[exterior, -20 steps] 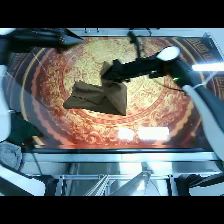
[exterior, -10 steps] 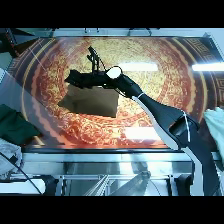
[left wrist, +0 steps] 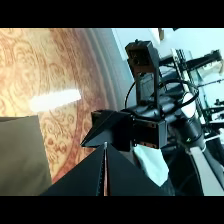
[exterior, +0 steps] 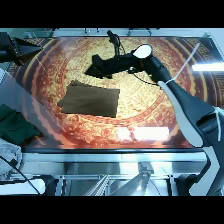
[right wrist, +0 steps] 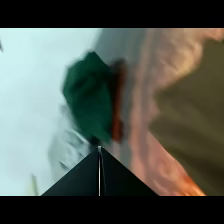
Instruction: Fold the shirts.
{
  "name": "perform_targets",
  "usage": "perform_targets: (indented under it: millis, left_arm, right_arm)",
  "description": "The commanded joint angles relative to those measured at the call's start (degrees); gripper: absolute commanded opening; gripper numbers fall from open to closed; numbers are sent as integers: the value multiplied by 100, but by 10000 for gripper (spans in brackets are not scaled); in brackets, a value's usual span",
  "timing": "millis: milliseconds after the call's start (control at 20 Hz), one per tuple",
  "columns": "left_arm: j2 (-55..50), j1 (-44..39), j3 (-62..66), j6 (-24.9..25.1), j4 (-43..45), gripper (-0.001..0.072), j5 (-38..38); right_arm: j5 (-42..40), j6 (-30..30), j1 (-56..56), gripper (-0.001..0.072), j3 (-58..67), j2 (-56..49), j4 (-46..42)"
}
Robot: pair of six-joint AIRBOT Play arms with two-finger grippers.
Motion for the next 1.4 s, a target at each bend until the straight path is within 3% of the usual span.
perform_targets:
  millis: [0, 150, 400, 450, 550, 700, 900, 1200, 1250, 1300, 1350]
  left_arm:
    - [9, -105, -20, 166, 39, 16, -391]
    - [140, -212, -326, 382, 48, 16, -575]
    - [922, 7, -2201, 922, 28, 16, -28]
    - [1014, 31, -2455, 981, 20, 16, 146]
    - [1134, 48, -2815, 1121, -4, 16, 304]
    - [1130, -48, -2977, 1202, 2, 16, 203]
    - [1128, -92, -2992, 1309, 9, 16, 205]
    - [1128, -83, -2992, 1353, 7, 16, 168]
    - [1128, -83, -2992, 1353, 7, 16, 164]
    - [1128, -83, -2992, 1353, 7, 16, 155]
    - [1128, -83, -2992, 1351, 4, 16, 118]
  right_arm:
    - [1403, 638, -313, 13, -39, 221, -1722]
    - [1764, 494, -546, 11, -417, 352, -1797]
    - [-2, 63, -933, 25, -2704, 1128, -1867]
    - [-138, 149, -977, 78, -2916, 1060, -1858]
    - [-284, 262, -992, 720, -2997, 776, -1781]
    - [-531, 96, -975, 708, -2994, 299, -997]
    - [-750, -872, -835, 708, -2992, -166, 426]
    - [-909, -1047, -564, 704, -2990, -439, 1161]
    - [-927, -1172, -546, 530, -2990, -439, 1357]
    - [-887, -1353, -544, 97, -2990, -439, 1615]
    - [-776, -1558, -546, 15, -2990, -437, 1998]
